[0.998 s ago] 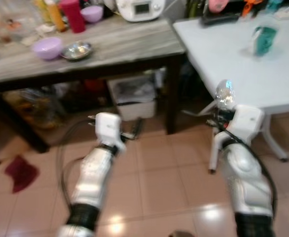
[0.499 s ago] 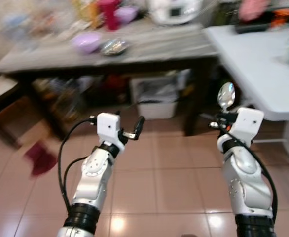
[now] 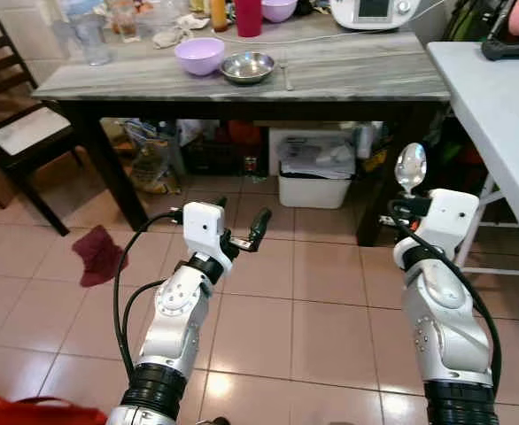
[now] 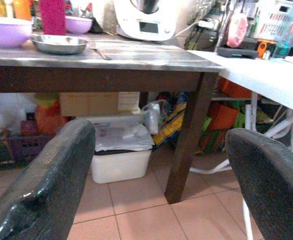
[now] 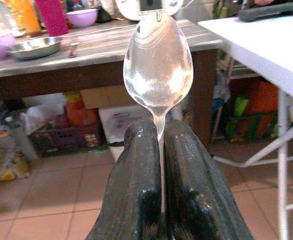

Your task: Setting the table

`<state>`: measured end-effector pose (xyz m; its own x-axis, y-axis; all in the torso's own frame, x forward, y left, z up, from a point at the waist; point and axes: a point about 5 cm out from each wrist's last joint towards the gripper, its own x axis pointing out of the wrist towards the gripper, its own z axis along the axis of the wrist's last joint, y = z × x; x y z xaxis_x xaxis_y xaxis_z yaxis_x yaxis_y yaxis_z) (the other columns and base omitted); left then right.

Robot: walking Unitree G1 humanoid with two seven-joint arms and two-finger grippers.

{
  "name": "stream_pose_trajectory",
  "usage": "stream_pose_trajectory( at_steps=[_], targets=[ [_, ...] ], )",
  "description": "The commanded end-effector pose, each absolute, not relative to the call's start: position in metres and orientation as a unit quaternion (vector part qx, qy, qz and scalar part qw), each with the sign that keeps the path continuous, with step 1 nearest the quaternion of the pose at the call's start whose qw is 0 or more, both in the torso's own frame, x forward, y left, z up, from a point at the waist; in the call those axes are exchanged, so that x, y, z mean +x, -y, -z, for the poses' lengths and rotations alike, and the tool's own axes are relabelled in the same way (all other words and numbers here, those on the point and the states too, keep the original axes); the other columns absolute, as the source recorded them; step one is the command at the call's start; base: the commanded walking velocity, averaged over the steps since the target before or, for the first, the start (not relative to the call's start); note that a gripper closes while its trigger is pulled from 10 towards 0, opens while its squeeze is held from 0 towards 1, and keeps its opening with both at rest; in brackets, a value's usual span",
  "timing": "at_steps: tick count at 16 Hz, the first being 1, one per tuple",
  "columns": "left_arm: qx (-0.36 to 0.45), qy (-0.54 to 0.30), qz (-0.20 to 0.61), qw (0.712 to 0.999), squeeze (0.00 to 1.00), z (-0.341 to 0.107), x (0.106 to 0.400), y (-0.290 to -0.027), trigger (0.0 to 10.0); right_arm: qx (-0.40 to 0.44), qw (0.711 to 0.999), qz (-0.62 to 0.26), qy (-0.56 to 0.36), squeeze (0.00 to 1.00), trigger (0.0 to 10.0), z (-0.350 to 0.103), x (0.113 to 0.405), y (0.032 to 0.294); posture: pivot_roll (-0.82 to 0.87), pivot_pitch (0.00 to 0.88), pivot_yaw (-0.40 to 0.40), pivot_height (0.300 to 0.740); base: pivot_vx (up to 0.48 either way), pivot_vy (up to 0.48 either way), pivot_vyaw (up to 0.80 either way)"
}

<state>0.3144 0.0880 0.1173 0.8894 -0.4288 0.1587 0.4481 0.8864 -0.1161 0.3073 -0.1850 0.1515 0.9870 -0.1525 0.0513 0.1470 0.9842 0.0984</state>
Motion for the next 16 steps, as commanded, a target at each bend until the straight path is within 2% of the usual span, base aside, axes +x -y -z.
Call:
stream_pose_trajectory(
  at_steps=[1,16],
  targets=[
    [-0.073,0.065,0.228,0.969,0.0,-0.1193,0.3163,-0.0899,10.0,0.048,0.995,0.074,0.043,0.0,10.0,-0.1579,0.3086,0.1838,-0.31,0.063,0.06,0.74,0.281,0.0,0.0],
    [-0.078,0.067,0.24,0.965,0.0,-0.1208,0.3164,-0.0851,10.0,0.046,0.995,0.073,0.048,0.0,10.0,-0.1588,0.3082,0.1825,-0.31,0.065,0.067,0.74,0.341,0.0,0.0]
  ],
)
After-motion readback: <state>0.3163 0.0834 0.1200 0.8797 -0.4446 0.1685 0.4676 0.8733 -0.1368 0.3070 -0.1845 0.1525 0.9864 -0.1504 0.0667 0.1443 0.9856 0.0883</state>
